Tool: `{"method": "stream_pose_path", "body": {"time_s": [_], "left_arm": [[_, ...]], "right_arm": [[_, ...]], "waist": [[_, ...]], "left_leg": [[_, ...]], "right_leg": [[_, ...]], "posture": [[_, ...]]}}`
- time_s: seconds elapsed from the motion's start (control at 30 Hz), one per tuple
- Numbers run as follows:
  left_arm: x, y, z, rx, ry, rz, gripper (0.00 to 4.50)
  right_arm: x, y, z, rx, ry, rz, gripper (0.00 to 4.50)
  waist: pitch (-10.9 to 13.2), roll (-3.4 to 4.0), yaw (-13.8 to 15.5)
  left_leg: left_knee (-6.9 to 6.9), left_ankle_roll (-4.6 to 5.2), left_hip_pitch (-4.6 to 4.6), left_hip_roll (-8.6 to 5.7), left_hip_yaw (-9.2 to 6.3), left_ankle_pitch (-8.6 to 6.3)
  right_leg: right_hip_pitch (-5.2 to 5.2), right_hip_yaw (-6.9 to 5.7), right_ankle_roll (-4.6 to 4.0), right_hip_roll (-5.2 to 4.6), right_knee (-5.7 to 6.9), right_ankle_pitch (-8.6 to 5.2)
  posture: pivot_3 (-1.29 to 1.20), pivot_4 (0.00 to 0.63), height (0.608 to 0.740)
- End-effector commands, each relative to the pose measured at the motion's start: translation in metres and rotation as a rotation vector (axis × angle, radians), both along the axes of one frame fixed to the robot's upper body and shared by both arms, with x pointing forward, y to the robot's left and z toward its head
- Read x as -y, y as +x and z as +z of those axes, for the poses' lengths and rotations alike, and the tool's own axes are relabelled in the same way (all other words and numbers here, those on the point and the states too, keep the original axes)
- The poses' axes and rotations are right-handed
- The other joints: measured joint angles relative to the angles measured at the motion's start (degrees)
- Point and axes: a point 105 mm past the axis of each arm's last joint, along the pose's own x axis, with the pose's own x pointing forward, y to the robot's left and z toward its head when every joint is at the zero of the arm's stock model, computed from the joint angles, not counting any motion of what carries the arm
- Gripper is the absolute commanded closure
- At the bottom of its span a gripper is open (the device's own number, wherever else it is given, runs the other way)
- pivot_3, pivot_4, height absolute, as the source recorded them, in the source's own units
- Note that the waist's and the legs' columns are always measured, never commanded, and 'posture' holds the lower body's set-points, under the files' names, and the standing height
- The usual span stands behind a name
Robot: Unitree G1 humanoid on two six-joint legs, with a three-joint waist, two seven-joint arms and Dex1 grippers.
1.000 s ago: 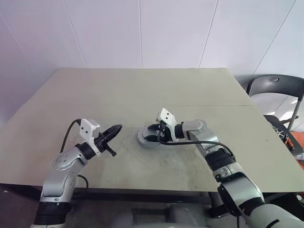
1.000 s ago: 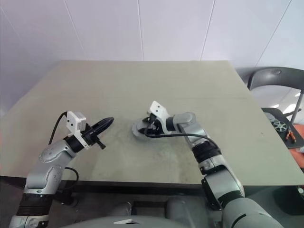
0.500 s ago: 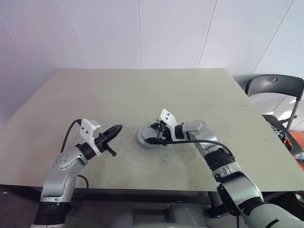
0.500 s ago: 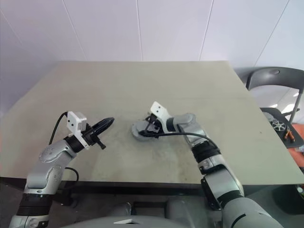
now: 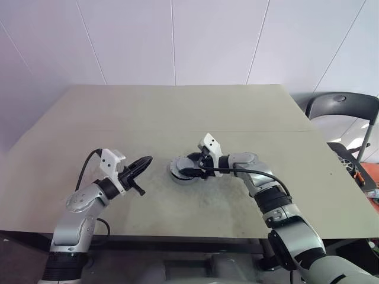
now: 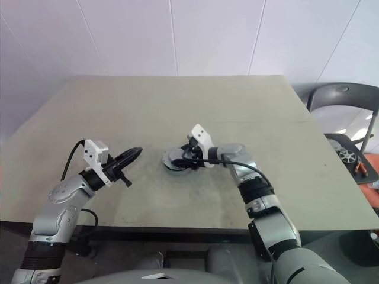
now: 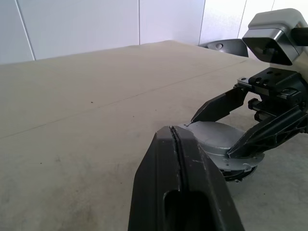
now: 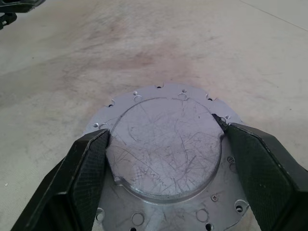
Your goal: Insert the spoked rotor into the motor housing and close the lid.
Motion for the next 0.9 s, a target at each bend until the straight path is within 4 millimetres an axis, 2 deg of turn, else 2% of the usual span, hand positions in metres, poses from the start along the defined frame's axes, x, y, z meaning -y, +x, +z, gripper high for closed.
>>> {"method": "stream_pose_path", "body": {"time_s": [0.03, 0.13, 0.2, 0.33, 0.63, 0.77, 0.83, 0.9], "left_arm": [[0.001, 0.002, 0.012, 0.048, 0.003, -0.007, 4.5], [0.001, 0.002, 0.011, 0.046, 0.004, -0.008, 4.5], [0.002, 0.002, 0.01, 0.042, 0.005, -0.008, 4.5], [0.003, 0.001, 0.009, 0.038, 0.002, -0.008, 4.5], [0.004, 0.0, 0.008, 0.036, -0.002, -0.008, 4.5], [0.005, 0.0, 0.007, 0.033, -0.002, -0.013, 4.5], [0.005, 0.0, 0.007, 0.033, -0.003, -0.014, 4.5], [0.005, 0.001, 0.006, 0.029, 0.0, -0.016, 4.5]], "right_arm": [[-0.008, -0.001, 0.003, 0.064, -0.036, 0.033, 0.96], [-0.007, 0.002, -0.005, 0.117, -0.104, 0.023, 0.96], [-0.012, 0.003, -0.005, 0.118, -0.085, 0.014, 0.96], [-0.015, -0.003, -0.017, 0.127, -0.135, 0.037, 0.96], [0.005, 0.002, -0.026, 0.152, -0.268, 0.046, 0.96], [0.003, 0.002, -0.015, 0.089, -0.181, 0.031, 0.96], [0.005, 0.003, -0.015, 0.083, -0.186, 0.022, 0.96], [0.012, 0.014, -0.015, 0.122, -0.238, -0.038, 0.96]], "waist": [[0.0, 0.0, 0.0], [0.0, 0.0, 0.0], [0.0, 0.0, -0.1], [0.0, -0.01, -0.3], [0.0, -0.01, -0.6], [0.0, -0.01, -0.2], [0.0, -0.01, 0.0], [0.0, 0.0, 0.0]], "left_leg": [[0.0, 0.0, 0.0, 0.0, 0.0, 0.0], [0.02, 0.0, 0.03, 0.0, 0.0, 0.0], [0.05, 0.0, 0.05, 0.0, 0.0, 0.0], [0.08, 0.0, 0.15, 0.0, 0.0, 0.0], [0.01, -0.01, 0.29, 0.01, 0.0, 0.0], [0.06, -0.01, 0.34, 0.0, 0.0, -0.01], [0.05, -0.02, 0.34, 0.0, 0.0, -0.01], [0.02, -0.02, 0.33, 0.0, 0.0, -0.01]], "right_leg": [[0.0, 0.0, 0.0, 0.0, 0.0, 0.0], [0.02, 0.0, 0.0, 0.0, 0.0, 0.0], [0.05, 0.0, 0.0, 0.0, 0.0, 0.0], [0.11, 0.01, -0.01, 0.0, 0.0, 0.0], [0.22, 0.01, -0.01, -0.01, 0.0, 0.0], [0.29, 0.01, -0.01, -0.03, -0.01, 0.0], [0.29, 0.01, -0.01, -0.04, -0.03, 0.0], [0.27, 0.01, -0.02, -0.04, -0.05, 0.0]], "posture": [[0.0, 0.0, 0.74], [0.0, 0.0, 0.74], [0.0, 0.0, 0.74], [0.0, 0.0, 0.74], [0.0, 0.0, 0.74], [0.0, 0.0, 0.74], [0.0, 0.0, 0.74], [0.0, 0.0, 0.74]]}}
